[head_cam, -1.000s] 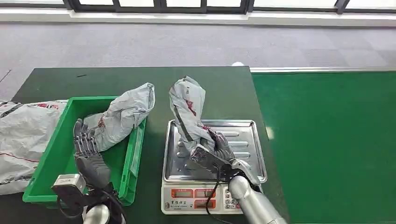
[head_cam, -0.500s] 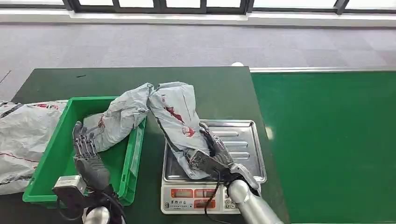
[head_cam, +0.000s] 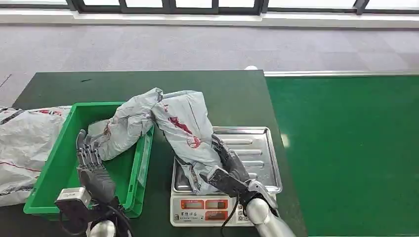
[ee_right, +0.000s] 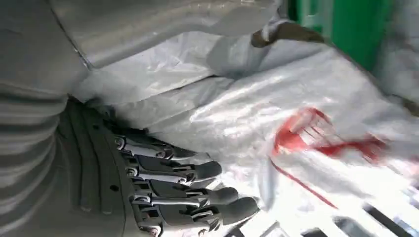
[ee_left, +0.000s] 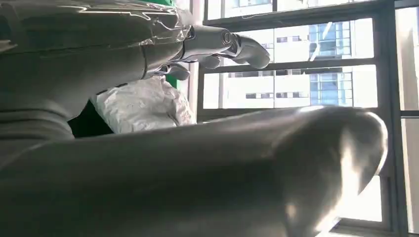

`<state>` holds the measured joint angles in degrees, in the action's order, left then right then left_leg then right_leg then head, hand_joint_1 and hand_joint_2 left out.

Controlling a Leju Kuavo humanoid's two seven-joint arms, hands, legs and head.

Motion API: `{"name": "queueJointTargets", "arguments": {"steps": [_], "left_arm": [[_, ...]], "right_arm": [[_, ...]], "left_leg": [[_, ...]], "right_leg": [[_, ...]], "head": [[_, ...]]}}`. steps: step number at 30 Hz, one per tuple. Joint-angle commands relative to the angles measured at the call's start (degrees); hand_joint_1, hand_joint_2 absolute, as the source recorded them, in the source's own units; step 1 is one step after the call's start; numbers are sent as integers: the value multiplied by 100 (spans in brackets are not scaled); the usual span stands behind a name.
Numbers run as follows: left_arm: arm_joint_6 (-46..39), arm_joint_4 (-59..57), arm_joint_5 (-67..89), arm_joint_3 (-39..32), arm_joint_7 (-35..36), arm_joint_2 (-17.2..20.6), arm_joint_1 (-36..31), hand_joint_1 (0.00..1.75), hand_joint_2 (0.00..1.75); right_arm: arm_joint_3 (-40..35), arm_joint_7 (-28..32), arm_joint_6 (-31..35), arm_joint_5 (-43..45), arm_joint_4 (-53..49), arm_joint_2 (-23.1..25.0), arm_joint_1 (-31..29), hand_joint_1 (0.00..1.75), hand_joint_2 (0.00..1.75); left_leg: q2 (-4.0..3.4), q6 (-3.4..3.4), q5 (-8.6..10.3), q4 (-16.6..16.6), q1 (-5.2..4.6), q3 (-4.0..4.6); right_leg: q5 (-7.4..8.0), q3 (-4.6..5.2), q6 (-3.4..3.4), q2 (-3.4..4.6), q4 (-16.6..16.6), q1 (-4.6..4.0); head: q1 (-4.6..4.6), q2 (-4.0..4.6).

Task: Moved the parcel from conveyor to table for the left to box.

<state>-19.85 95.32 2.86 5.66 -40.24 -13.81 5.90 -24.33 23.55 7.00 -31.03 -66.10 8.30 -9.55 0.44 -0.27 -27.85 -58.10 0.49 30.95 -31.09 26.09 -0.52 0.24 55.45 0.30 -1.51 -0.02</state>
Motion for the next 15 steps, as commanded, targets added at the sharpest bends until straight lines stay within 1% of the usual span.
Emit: {"name": "queueJointTargets", "arguments": {"steps": [1, 2, 6, 7, 8, 10, 12, 13, 14, 15], "left_arm": [[-485, -59, 324, 235, 24, 291, -59, 0, 0], [-681, -20, 434, 268, 24, 307, -48, 0, 0], [-681, -20, 434, 268, 24, 307, -48, 0, 0], [-1042, 151, 502, 379, 24, 340, -3, 0, 0], [-1155, 200, 474, 419, 24, 352, 29, 0, 0], [-1437, 153, 760, 639, 24, 469, 15, 0, 0], [-1419, -52, 1437, 801, 100, 486, -298, 0, 0], [-1332, -133, 1896, 912, 311, 545, -470, 0, 0], [-1293, -141, 2009, 915, 435, 510, -566, 0, 0], [-1218, -181, 2238, 999, 591, 583, -660, 0, 0]], "right_arm": [[755, 717, -87, 601, -2433, -318, 1463, 0, 175], [823, 809, -121, 638, -2540, -290, 1554, 0, 175], [823, 809, -121, 638, -2540, -290, 1554, 0, 175], [921, 956, -124, 647, -2613, -207, 1637, 0, 175], [967, 1040, -104, 644, -2673, -182, 1688, 0, 175], [1149, 1328, -55, 733, -2991, -105, 1970, 0, 175], [1285, 1575, -79, 827, -3387, -77, 2331, 0, 175], [1322, 1634, -203, 850, -3504, -71, 2431, 0, 175], [1347, 1645, -291, 853, -3582, -73, 2483, 0, 175], [1326, 1645, -319, 973, -3703, -117, 2479, 0, 175]], "left_leg": [[36, 0, 13, 16, -11, 20], [40, 0, 18, 28, -15, 20], [27, 0, 8, 8, -7, 26], [20, -1, 11, 17, -11, 28], [5, -2, 4, 7, -5, 33], [8, -2, 10, 12, -8, 34], [31, -1, 11, 11, -8, 35], [26, -1, 6, 5, -5, 32], [38, -1, 21, 25, -14, 38], [46, 0, 15, 12, -11, 39]], "right_leg": [[-3, 8, 0, -44, -10, 10], [-1, 9, 1, -49, -19, 15], [-4, 18, 2, -31, -5, 6], [0, 23, 4, -23, -8, 10], [0, 27, 5, -6, -1, 3], [3, 29, 7, -16, -4, 6], [-3, 26, 6, -39, -5, 7], [-5, 25, 7, -31, -2, 4], [2, 30, 8, -47, -14, 12], [-5, 27, 7, -53, -5, 10]], "head": [[0, 0], [0, 0], [0, 0], [0, 0], [-2, 0], [-2, 0], [-2, 0], [-2, 0], [-2, 0], [0, 0]]}}
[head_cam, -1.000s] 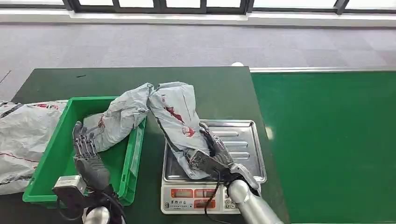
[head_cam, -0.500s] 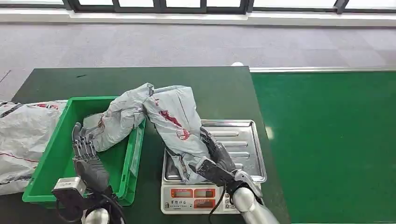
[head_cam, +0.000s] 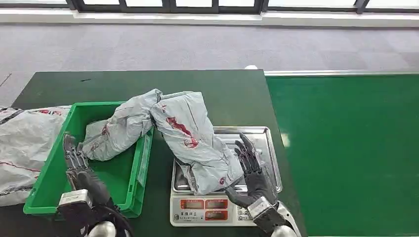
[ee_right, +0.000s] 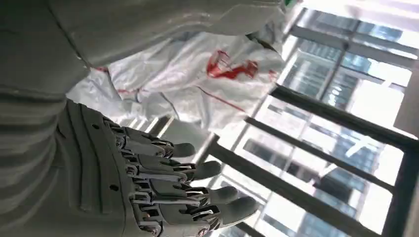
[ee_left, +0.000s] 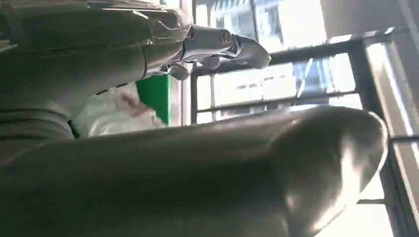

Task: Moved the parcel from conveyor to table for the left to box.

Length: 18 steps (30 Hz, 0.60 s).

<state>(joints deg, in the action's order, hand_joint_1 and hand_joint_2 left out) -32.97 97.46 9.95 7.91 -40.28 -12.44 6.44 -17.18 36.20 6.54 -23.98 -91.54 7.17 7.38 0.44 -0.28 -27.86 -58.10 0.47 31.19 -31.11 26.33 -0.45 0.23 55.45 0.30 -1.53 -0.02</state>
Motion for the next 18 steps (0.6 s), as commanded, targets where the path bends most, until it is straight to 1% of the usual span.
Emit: {"name": "queueJointTargets", "arguments": {"steps": [1, 2, 3, 4, 5, 7, 8, 9, 10, 11, 12, 13, 14, 15, 18], "left_arm": [[264, -450, 1669, 863, 776, 524, -821, 0, 0], [404, -512, 1699, 924, 885, 592, -908, 0, 0], [485, -616, 1720, 966, 914, 662, -1017, 0, 0], [507, -679, 1789, 1007, 892, 710, -1076, 0, 0], [599, -915, 2143, 1104, 1069, 802, -1231, 0, 0], [1071, -1413, 2823, 1389, 1549, 946, -1612, 0, 0], [1228, -1927, 3268, 1508, 1853, 954, -1990, 0, 0], [1381, -2568, 3397, 1587, 1881, 909, -2418, 0, 0], [1395, -2861, 3451, 1603, 1875, 878, -2597, 0, 175], [1489, -3492, 3622, 1679, 1924, 829, -2988, 0, 175], [1741, -4050, 3893, 1876, 2005, 801, -3365, 0, 175], [1786, -4366, 3987, 1917, 2044, 750, -3544, 0, 175], [1965, -4920, 4135, 2041, 2106, 678, -3860, 0, 175], [2154, -5411, 4168, 2103, 2125, 611, -4117, 0, 175], [2729, -6182, 4503, 2528, 2094, 598, -4458, 0, 175]], "right_arm": [[548, 380, -217, 515, -1302, -114, 767, 0, 175], [521, 380, -167, 583, -1373, -184, 768, 0, 175], [522, 380, -74, 657, -1482, -231, 813, 0, 175], [503, 380, -26, 742, -1573, -259, 828, 0, 175], [471, 380, 7, 908, -1725, -330, 857, 0, 175], [374, 380, 68, 1072, -1897, -492, 853, 0, 175], [302, 380, 120, 1163, -1968, -593, 800, 0, 175], [216, 380, 155, 1271, -1991, -697, 720, 0, 175], [159, 380, 210, 1299, -2008, -743, 693, 0, 175], [65, 380, 242, 1392, -2035, -794, 651, 0, 175], [27, 380, 239, 1419, -2001, -815, 626, 0, 175], [-38, 380, 308, 1348, -1994, -857, 603, 0, 175], [-170, 380, 404, 1312, -2049, -921, 545, 0, 175], [-253, 380, 427, 1341, -2100, -964, 498, 0, 175], [-222, 380, 450, 1452, -2089, -988, 429, 0, 175]], "left_leg": [[37, 0, 11, 2, -4, 16], [40, 0, 17, 8, -10, 20], [18, 0, 8, 2, -4, 13], [14, -1, 13, 7, -8, 14], [18, -1, 20, 15, -12, 16], [24, -1, 22, 16, -11, 13], [28, 0, 18, 10, -10, 8], [34, 0, 26, 17, -12, 13], [39, 2, 23, 10, -9, 9], [29, 1, 16, 6, -7, 1], [52, 2, 32, 11, -10, 10], [48, 3, 43, 15, -11, 16], [33, 1, 31, 6, -5, 10], [42, 1, 44, 17, -12, 14], [26, 0, 41, 8, -9, 11]], "right_leg": [[-2, 5, 0, -41, 0, 3], [0, 10, 0, -45, -1, 10], [1, 7, 0, -20, 1, 4], [5, 10, 0, -20, 0, 7], [9, 14, 1, -25, -3, 11], [9, 11, 3, -31, -6, 10], [5, 5, 2, -36, -4, 9], [10, 8, 3, -44, -8, 11], [7, 0, 1, -46, -6, 8], [5, -4, 1, -33, -3, 7], [12, -3, 0, -57, -7, 10], [20, 2, -2, -54, -9, 11], [18, 1, 3, -37, -3, 5], [28, 4, 1, -49, -9, 11], [32, 6, 0, -33, -1, 8]], "head": [[0, 0], [0, 0], [2, 0], [0, 0], [0, 0], [0, 0], [2, 0], [0, 0], [0, 0], [0, 0], [0, 0], [0, 0], [2, 0], [0, 0], [2, 0]]}}
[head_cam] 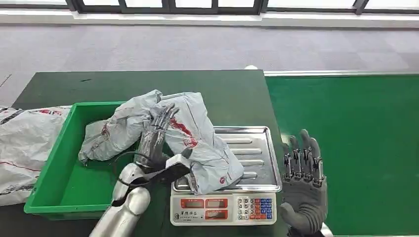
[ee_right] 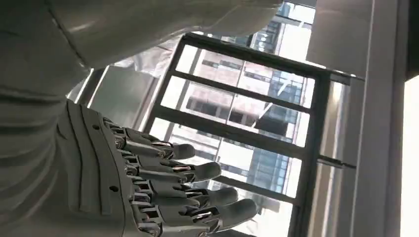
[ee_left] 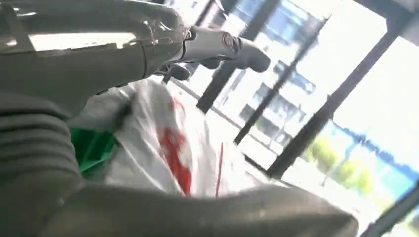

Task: Moved the parcel from conveyor to table for the left to box.

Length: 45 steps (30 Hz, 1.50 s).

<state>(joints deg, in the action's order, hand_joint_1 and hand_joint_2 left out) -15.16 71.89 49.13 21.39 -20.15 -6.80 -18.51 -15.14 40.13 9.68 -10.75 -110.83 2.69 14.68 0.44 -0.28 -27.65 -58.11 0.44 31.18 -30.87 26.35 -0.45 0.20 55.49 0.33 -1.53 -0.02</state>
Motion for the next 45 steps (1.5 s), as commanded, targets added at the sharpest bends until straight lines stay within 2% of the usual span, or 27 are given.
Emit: {"name": "queueJointTargets", "arguments": {"steps": [1, 4, 10, 17, 18, 19, 20, 24, 25, 27, 28, 29, 30, 31, 32, 33, 38, 39, 40, 43, 44, 45], "left_arm": [[1060, -3750, 698, 1313, 61, 38, -2017, 0, 175], [1445, -4243, 1111, 1779, 71, -32, -2257, 0, 175], [1646, -4740, 1363, 2075, 125, -11, -2280, 0, 175], [1862, -4884, 1487, 2257, -3, 25, -2419, 0, 175], [1856, -4873, 1477, 2254, -30, 27, -2428, 175, 175], [1883, -4849, 1469, 2277, -99, 48, -2440, 175, 175], [1911, -4832, 1454, 2279, -147, 67, -2445, 175, 175], [1911, -4832, 1454, 2279, -147, 67, -2445, 175, 175], [1911, -4832, 1454, 2279, -147, 67, -2445, 175, 175], [1911, -4832, 1454, 2279, -147, 67, -2445, 175, 175], [1911, -4832, 1454, 2279, -147, 67, -2445, 175, 175], [1924, -4757, 1437, 2295, -204, 105, -2410, 175, 175], [1924, -4727, 1438, 2301, -204, 113, -2397, 175, 175], [1753, -4605, 1393, 2246, -198, 120, -2331, 175, 175], [1646, -4502, 1412, 2249, -159, 136, -2264, 175, 175], [1596, -4460, 1406, 2236, -139, 141, -2229, 175, 175], [1719, -4202, 1472, 2312, -94, 339, -2021, 175, 175], [1725, -4206, 1472, 2314, -95, 353, -2022, 175, 175], [1725, -4206, 1472, 2314, -95, 353, -2022, 175, 175], [1725, -4206, 1472, 2314, -95, 353, -2022, 175, 175], [1725, -4206, 1472, 2314, -95, 353, -2022, 175, 175], [1725, -4206, 1472, 2314, -95, 353, -2022, 175, 175]], "right_arm": [[-395, -13, 132, 163, -151, -534, -320, 0, 175], [-300, -13, 79, 218, -105, -528, -370, 0, 175], [-210, -13, 12, 161, -160, -432, -255, 0, 175], [-174, -13, 42, 132, -212, -425, -168, 0, 175], [-169, -13, 52, 126, -222, -425, -148, 0, 175], [-172, -13, 33, 145, -239, -444, -131, 0, 175], [-165, -13, 20, 163, -237, -458, -135, 0, 175], [-165, -13, 20, 163, -237, -458, -135, 0, 175], [-165, -13, 20, 163, -237, -458, -135, 0, 175], [-165, -13, 20, 163, -237, -458, -135, 0, 175], [-165, -13, 20, 163, -237, -458, -135, 0, 175], [-145, -13, -6, 205, -191, -487, -182, 0, 175], [-138, -13, -15, 221, -177, -495, -203, 0, 175], [-129, -13, -9, 232, -177, -484, -210, 0, 175], [-126, -13, -34, 245, -166, -476, -221, 0, 175], [-123, -13, -36, 246, -159, -472, -223, 0, 175], [-65, -13, -171, 305, -32, -435, -375, 0, 175], [-53, -13, -194, 318, -21, -431, -394, 0, 175], [-53, -13, -194, 318, -21, -431, -394, 0, 175], [-53, -13, -194, 318, -21, -431, -394, 0, 175], [-53, -13, -194, 318, -21, -431, -394, 0, 175], [-53, -13, -194, 318, -21, -431, -394, 0, 175]], "left_leg": [[22, -1, 25, 15, -9, 15], [10, -2, 13, 3, -3, 7], [-10, -2, 32, 36, -14, 8], [0, -2, 27, 25, -10, -22], [7, -2, 15, 12, -4, -32], [-2, -3, 37, 27, -11, -8], [12, -3, 22, 9, -5, -26], [19, 1, 39, 2, -6, -10], [-3, -1, 82, 40, -15, 34], [24, -1, 22, -13, -1, -36], [18, -1, 44, -4, -6, 2], [23, -1, 25, -12, -2, -36], [8, -2, 46, 3, -7, -4], [13, -3, 25, -8, -3, -42], [3, -3, 42, 5, -8, -15], [9, -3, 24, -2, -4, -50], [-18, -6, 33, 27, -11, -51], [-10, -6, 18, 16, -7, -70], [-18, -8, 33, 28, -10, -48], [-13, -8, 27, 25, -9, -55], [-35, -10, 60, 61, -17, -24], [-4, -7, 18, 20, -7, -72]], "right_leg": [[13, 11, 1, -28, -5, 8], [6, 2, 0, -15, 3, 2], [26, 15, 2, 1, -16, 12], [17, -19, 2, 2, -4, 8], [6, -37, 3, -3, 4, 2], [26, -2, 4, 2, 0, 8], [11, -28, 3, -10, 9, 2], [18, -14, 3, -20, 21, 4], [59, 46, 6, -3, -1, 13], [1, -46, 6, -25, 29, -2], [20, 2, 7, -21, 30, 3], [5, -41, 6, -24, 30, -1], [26, 0, 6, -12, 25, 4], [9, -42, 8, -15, 29, 0], [27, -7, 10, -6, 24, 5], [10, -49, 10, -10, 23, 0], [23, -37, 13, 17, 7, 7], [10, -63, 13, 11, 11, 2], [23, -34, 16, 17, 6, 6], [15, -42, 16, 12, 10, 4], [48, 3, 18, 30, -12, 12], [5, -61, 17, 5, 12, 2]], "head": [[0, 0], [2, 0], [0, 0], [0, 0], [0, 0], [0, 0], [0, 0], [0, 0], [0, 0], [0, 0], [0, 0], [0, 0], [0, 0], [0, 0], [0, 0], [0, 0], [0, 0], [0, 0], [0, 0], [0, 0], [0, 0], [0, 0]]}}
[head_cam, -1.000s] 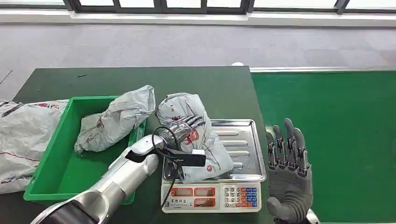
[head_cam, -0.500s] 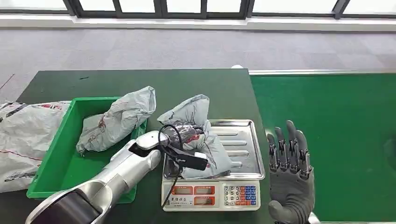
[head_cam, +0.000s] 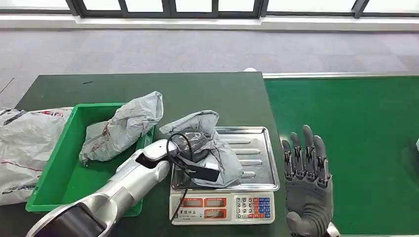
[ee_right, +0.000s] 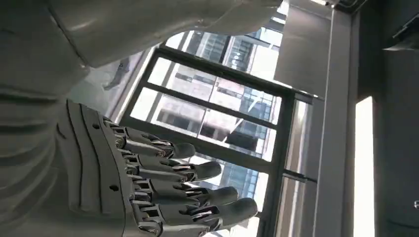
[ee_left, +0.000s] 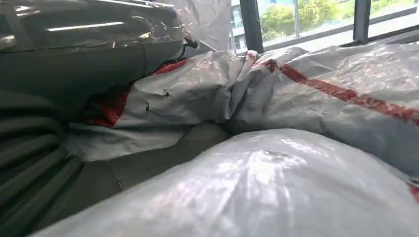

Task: Moved the parcel from conveyor to table for the left to box.

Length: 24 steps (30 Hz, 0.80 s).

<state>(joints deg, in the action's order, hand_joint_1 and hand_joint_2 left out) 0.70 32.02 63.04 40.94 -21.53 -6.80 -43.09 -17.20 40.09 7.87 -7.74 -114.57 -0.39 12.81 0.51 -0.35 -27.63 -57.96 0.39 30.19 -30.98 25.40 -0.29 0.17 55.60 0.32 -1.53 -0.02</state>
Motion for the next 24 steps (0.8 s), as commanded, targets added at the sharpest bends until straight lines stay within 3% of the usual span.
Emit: {"name": "queueJointTargets", "arguments": {"steps": [1, 6, 10, 13, 14, 15, 16, 19, 21, 22, 24], "left_arm": [[139, -219, 81, 360, 42, 353, 437, 175, 175], [139, -219, 81, 360, 42, 353, 437, 175, 175], [76, -199, 35, 299, 65, 364, 419, 175, 175], [-1177, 476, -260, -286, 253, 347, 699, 175, 175], [-1433, 688, -348, -436, 292, 325, 796, 175, 175], [-1687, 902, -340, -523, 387, 327, 889, 175, 175], [-2377, 1935, -361, -902, 654, 368, 1333, 175, 175], [-3100, 3966, -559, -1539, 807, 517, 2193, 175, 175], [-3534, 4946, -860, -1861, 632, 595, 2698, 175, 175], [-4070, 5551, -1131, -2110, 110, 489, 2987, 175, 175], [-4070, 6217, -1178, -2263, -45, 468, 3328, 175, 175]], "right_arm": [[153, -9, -13, 17, 354, -123, -207, 0, 175], [153, -9, -13, 17, 354, -123, -207, 0, 175], [176, -9, -37, 42, 352, -121, -224, 0, 175], [222, -9, 6, -19, 235, -72, -94, 0, 175], [218, -9, 27, -44, 197, -61, -51, 0, 175], [209, -9, 41, -59, 167, -54, -17, 0, 175], [192, -9, 91, -93, 105, -33, 63, 0, 175], [127, -9, 208, -160, 93, 3, 123, 0, 175], [69, -9, 343, -208, 52, 24, 221, 0, 175], [10, -9, 382, -220, 27, 18, 312, 0, 175], [-51, -9, 407, -260, 9, 32, 351, 0, 175]], "left_leg": [[-18, -1, 31, 13, -4, 55], [-27, -2, 38, 25, -7, 60], [-8, -1, 14, 4, 0, 27], [-22, -2, 31, 18, -5, 52], [-9, -1, 14, 6, -1, 28], [-34, -3, 52, 45, -11, 71], [-9, -2, 16, 6, -2, 35], [-32, -3, 23, 17, -8, 56], [-32, -4, 4, 5, -2, 44], [-41, -6, 9, 12, -7, 55], [-43, -6, 2, 16, -7, 68]], "right_leg": [[30, 66, 1, 13, 0, 4], [38, 78, 2, 21, -6, 7], [13, 33, 2, 5, 4, 0], [31, 67, 3, 17, -1, 5], [13, 34, 2, 6, 4, 1], [52, 95, 3, 26, -19, 11], [14, 42, 3, 5, 5, 3], [21, 76, 5, 25, 2, 9], [5, 62, 6, 25, 10, 3], [9, 81, 6, 33, 8, 8], [3, 90, 6, 37, 7, 9]], "head": [[0, 0], [0, 0], [0, 0], [0, 0], [0, 0], [0, 0], [0, 0], [0, 0], [2, 0], [0, 0], [2, 0]]}}
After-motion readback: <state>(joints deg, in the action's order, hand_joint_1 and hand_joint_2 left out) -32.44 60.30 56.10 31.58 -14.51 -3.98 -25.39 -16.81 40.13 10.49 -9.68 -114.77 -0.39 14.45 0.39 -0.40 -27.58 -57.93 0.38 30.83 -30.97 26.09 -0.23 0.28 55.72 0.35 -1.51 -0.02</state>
